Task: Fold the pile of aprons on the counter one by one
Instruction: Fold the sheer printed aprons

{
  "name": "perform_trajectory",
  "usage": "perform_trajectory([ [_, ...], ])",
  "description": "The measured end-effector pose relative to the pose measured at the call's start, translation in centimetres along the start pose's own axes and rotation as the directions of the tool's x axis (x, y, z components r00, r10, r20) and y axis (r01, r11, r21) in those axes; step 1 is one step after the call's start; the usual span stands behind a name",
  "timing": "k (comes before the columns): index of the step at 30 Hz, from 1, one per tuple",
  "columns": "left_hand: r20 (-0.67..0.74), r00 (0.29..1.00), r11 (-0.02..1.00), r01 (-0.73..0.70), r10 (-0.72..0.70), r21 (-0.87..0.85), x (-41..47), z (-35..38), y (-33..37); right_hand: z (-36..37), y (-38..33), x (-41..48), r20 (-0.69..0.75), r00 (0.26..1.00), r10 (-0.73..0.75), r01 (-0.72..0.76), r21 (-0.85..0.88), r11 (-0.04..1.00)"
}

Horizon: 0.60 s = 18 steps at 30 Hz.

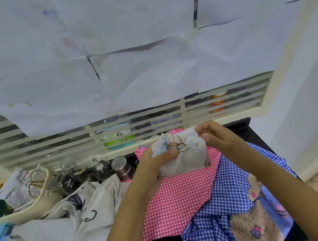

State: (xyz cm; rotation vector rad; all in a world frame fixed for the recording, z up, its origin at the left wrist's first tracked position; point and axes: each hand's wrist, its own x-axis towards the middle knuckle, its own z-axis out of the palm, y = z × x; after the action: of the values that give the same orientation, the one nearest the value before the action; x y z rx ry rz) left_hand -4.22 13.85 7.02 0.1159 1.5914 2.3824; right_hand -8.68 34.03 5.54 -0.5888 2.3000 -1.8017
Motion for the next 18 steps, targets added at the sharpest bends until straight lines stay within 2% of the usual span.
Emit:
perform_trajectory([
  [4, 0.010, 1.000, 0.999, 0.006, -0.006, 0.042, -0.1, -0.3, 0.3, -1.8, 0.1, -0.6, 0.197, 0.966, 0.168, -0.188, 0.084, 0.979],
  [6, 0.027, 1.000, 0.976, -0.017, 0.011, 0.215, -0.3, -0.4, 0.4, -2.8, -0.5, -0.5, 0.204, 0.945, 0.257, -0.300, 0.224, 0.927],
  [8, 0.023, 0.999, 0.867, -0.035, 0.028, 0.497, -0.3, -0.8, 0.0, -3.3, -1.1, -0.1, 0.128, 0.930, 0.344, -0.367, 0.297, 0.881],
  [11, 0.012, 0.997, 0.605, -0.056, 0.076, 0.794, 0.2, -0.8, -1.5, -1.9, -2.3, 0.2, 0.062, 0.930, 0.363, -0.369, 0.169, 0.914],
  [12, -0.004, 0.993, 0.536, -0.062, 0.120, 0.842, 0.4, -0.5, -2.1, -1.1, -2.7, 0.3, 0.017, 0.941, 0.337, -0.337, 0.058, 0.940],
  [13, -0.051, 0.985, 0.520, -0.043, 0.165, 0.853, 0.6, -0.3, -2.6, -0.1, -3.0, 0.2, -0.039, 0.960, 0.276, -0.278, -0.089, 0.956],
  [14, -0.137, 0.971, 0.596, -0.007, 0.197, 0.803, 0.7, 0.1, -2.8, 1.1, -3.2, 0.0, -0.082, 0.981, 0.176, -0.191, -0.241, 0.952],
  [15, -0.242, 0.949, 0.720, 0.025, 0.201, 0.694, 0.9, 0.6, -2.8, 2.2, -3.1, -0.2, -0.100, 0.993, 0.064, -0.096, -0.361, 0.927],
  [17, -0.412, 0.906, 0.920, 0.075, 0.099, 0.385, 1.0, 1.4, -2.6, 4.2, -2.6, -0.9, -0.096, 0.984, -0.151, 0.077, -0.534, 0.842],
  [18, -0.428, 0.904, 0.964, 0.090, 0.026, 0.249, 1.1, 1.7, -2.6, 4.7, -2.1, -1.1, -0.069, 0.963, -0.259, 0.162, -0.620, 0.768],
])
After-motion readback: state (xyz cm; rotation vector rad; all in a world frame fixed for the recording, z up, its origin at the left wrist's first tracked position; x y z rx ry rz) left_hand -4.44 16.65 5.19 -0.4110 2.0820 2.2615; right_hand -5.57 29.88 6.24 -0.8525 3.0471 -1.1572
